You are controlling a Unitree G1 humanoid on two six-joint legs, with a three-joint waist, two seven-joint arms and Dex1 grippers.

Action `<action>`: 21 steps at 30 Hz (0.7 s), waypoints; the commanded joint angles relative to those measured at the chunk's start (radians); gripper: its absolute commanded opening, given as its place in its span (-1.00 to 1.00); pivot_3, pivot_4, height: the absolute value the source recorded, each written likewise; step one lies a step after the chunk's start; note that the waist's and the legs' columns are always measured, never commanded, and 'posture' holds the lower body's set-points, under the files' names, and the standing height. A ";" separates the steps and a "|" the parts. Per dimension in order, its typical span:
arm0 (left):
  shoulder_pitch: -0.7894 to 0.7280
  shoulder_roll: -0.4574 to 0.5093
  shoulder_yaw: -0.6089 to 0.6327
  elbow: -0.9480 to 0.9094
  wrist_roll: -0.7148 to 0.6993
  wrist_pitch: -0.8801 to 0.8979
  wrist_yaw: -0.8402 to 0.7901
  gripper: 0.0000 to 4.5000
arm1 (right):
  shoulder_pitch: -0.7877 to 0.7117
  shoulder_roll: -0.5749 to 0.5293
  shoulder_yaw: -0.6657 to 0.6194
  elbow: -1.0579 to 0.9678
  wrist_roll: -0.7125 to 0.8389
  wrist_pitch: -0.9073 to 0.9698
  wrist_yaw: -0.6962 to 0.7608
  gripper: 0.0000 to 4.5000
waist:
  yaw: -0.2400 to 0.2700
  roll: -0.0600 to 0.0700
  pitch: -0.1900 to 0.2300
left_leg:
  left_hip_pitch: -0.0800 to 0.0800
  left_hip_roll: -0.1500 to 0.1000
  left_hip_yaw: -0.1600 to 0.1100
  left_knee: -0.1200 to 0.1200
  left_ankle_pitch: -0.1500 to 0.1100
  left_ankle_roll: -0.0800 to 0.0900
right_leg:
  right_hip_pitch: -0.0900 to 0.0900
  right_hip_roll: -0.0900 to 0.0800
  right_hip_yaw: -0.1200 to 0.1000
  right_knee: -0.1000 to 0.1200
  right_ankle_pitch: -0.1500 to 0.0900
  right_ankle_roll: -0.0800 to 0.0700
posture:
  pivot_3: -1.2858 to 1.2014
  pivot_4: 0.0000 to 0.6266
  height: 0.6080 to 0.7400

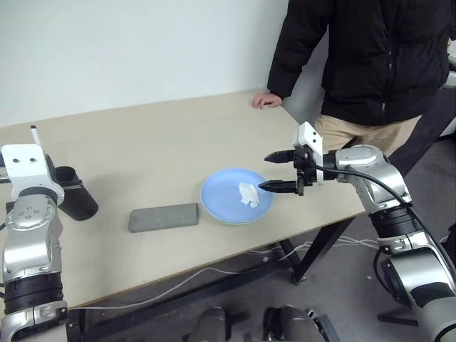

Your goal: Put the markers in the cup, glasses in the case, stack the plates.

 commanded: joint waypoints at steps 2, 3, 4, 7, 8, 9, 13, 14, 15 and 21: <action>-0.025 -0.002 0.004 -0.002 0.035 -0.022 -0.011 -0.31 | -0.036 -0.003 -0.035 -0.034 0.023 -0.001 -0.007 1.00 | -0.001 0.000 0.000 | 0.000 -0.001 0.000 0.000 0.000 0.000 | 0.000 0.000 0.001 -0.001 0.006 -0.001 | 0.03 -1.00 0.41; -0.025 -0.005 0.003 -0.001 0.038 -0.023 -0.014 -0.16 | -0.036 -0.004 -0.036 -0.034 0.023 -0.001 -0.007 1.00 | -0.001 0.000 0.000 | 0.000 0.000 0.001 0.000 0.000 0.000 | 0.000 0.000 0.000 -0.001 0.007 -0.001 | 0.03 -1.00 0.41; -0.024 -0.008 0.004 0.000 0.041 -0.023 -0.017 -0.01 | -0.036 -0.004 -0.036 -0.034 0.023 0.000 -0.008 1.00 | 0.000 0.000 0.000 | 0.000 0.000 0.000 0.000 0.000 0.000 | 0.000 0.000 0.000 -0.001 0.007 -0.001 | 0.03 -1.00 0.41; -0.014 -0.021 0.003 -0.001 0.054 -0.026 -0.024 0.48 | -0.038 -0.004 -0.036 -0.031 0.021 -0.001 -0.010 1.00 | 0.000 0.000 0.000 | 0.000 0.000 0.000 0.001 0.000 0.000 | 0.000 0.000 0.000 -0.001 0.007 -0.001 | 0.03 -1.00 0.41; -0.012 -0.023 0.003 -0.002 0.057 -0.027 -0.026 0.63 | -0.038 -0.004 -0.036 -0.031 0.020 -0.001 -0.011 1.00 | 0.000 0.000 0.000 | 0.000 0.000 0.000 0.001 0.000 0.000 | 0.000 0.000 0.000 -0.001 0.007 -0.001 | 0.03 -1.00 0.41; -0.010 -0.025 0.005 -0.005 0.058 -0.026 -0.029 0.78 | -0.038 -0.003 -0.036 -0.031 0.020 0.000 -0.012 1.00 | -0.001 0.000 0.000 | 0.000 0.000 0.000 0.001 0.000 0.000 | 0.000 0.000 0.000 -0.001 0.007 -0.001 | 0.03 -1.00 0.41; 0.008 -0.004 0.031 -0.087 0.027 -0.003 -0.091 1.00 | -0.035 -0.007 -0.037 -0.030 0.020 0.000 -0.013 1.00 | -0.001 0.000 0.000 | 0.000 0.001 0.000 0.002 0.000 0.000 | 0.000 0.000 0.000 -0.001 0.007 -0.001 | 0.03 -1.00 0.41; 0.015 0.008 0.040 -0.111 0.012 0.012 -0.120 1.00 | -0.035 -0.009 -0.037 -0.028 0.020 0.001 -0.013 1.00 | -0.001 0.000 0.000 | 0.000 0.001 0.000 0.002 0.000 0.000 | 0.000 0.000 0.000 -0.001 0.007 -0.001 | 0.03 -1.00 0.41; 0.024 0.021 0.047 -0.135 -0.004 0.029 -0.153 1.00 | -0.036 -0.010 -0.037 -0.026 0.020 0.001 -0.012 1.00 | -0.001 -0.001 0.000 | 0.000 0.001 0.000 0.002 0.000 0.000 | 0.000 0.000 0.000 -0.001 0.007 -0.001 | 0.03 -1.00 0.41; 0.115 0.132 0.147 -0.306 -0.176 0.142 -0.429 1.00 | -0.024 -0.039 -0.050 -0.016 0.027 -0.009 0.011 1.00 | -0.001 0.000 0.000 | -0.001 0.002 0.000 0.001 0.000 0.000 | -0.002 0.000 0.000 -0.002 0.007 -0.001 | 0.03 -1.00 0.41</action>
